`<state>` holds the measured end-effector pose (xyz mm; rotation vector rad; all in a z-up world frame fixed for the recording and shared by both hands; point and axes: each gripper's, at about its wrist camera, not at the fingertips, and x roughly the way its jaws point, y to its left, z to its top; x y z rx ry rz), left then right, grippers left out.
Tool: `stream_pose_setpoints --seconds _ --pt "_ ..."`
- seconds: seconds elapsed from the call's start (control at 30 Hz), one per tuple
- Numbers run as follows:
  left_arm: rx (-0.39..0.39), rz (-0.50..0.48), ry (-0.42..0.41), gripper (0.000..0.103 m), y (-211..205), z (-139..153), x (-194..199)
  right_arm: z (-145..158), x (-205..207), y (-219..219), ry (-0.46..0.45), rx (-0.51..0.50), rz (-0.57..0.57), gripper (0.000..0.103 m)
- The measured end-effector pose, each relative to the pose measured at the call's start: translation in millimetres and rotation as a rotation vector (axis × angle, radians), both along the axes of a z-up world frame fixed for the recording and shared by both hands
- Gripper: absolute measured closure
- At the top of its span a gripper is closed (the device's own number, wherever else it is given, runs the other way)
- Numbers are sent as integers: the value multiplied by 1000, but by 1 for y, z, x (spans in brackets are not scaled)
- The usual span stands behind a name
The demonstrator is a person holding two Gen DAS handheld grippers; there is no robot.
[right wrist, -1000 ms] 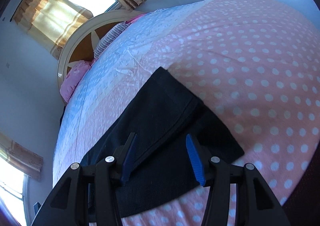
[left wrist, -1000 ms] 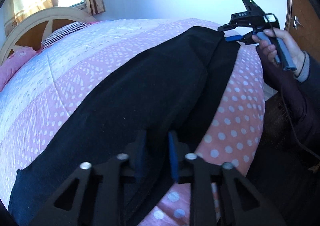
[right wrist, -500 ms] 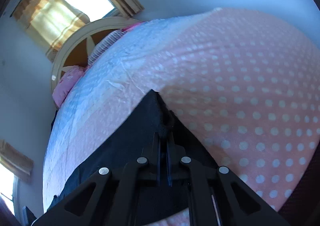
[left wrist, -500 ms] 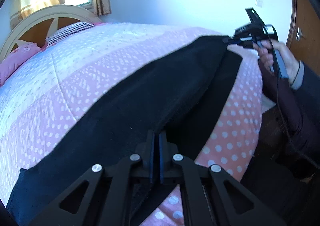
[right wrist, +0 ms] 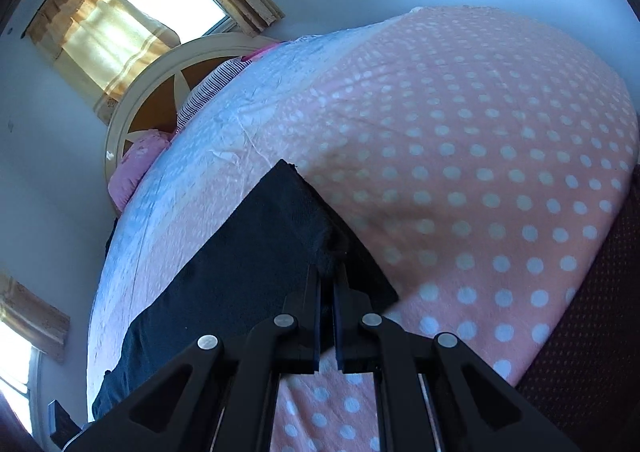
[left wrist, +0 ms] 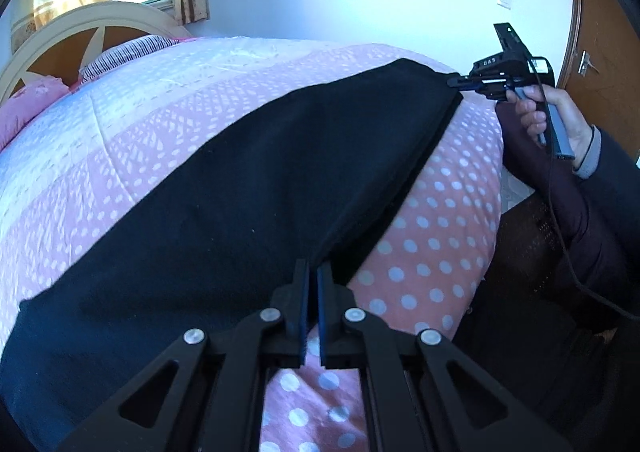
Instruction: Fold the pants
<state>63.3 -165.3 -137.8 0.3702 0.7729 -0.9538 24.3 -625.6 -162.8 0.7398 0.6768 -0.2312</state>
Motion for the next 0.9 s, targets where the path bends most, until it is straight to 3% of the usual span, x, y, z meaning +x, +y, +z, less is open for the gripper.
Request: stream_pose_setpoints --seconds 0.23,0.4,0.47,0.53,0.57,0.6,0.63,0.7,0.8,0.9 --pt "-26 10 13 99 6 3 2 1 -7 2 -15 9 4 98" --pt "-19 5 10 99 7 -2 2 -19 -7 -5 20 24 -7 98" --pt "-24 9 14 95 7 -2 2 -17 -7 -3 15 5 -3 98" --pt "-27 16 4 92 9 -1 2 -14 -9 -5 7 21 -19 91" --pt "-31 12 6 92 11 0 0 -10 -12 -5 11 7 -42 79" --pt "-29 8 3 91 12 1 -2 -4 -16 -5 15 -26 -79 60" --pt "-25 6 -7 89 15 3 -4 5 -22 -4 17 -80 -125 54" --pt "-34 3 -28 88 25 8 -10 23 -28 5 -10 -152 -144 53" --pt "-43 37 -75 79 44 16 -13 47 -23 38 -76 -216 -47 53" --pt "-39 133 -113 68 62 17 -1 56 2 89 -103 -263 152 53"
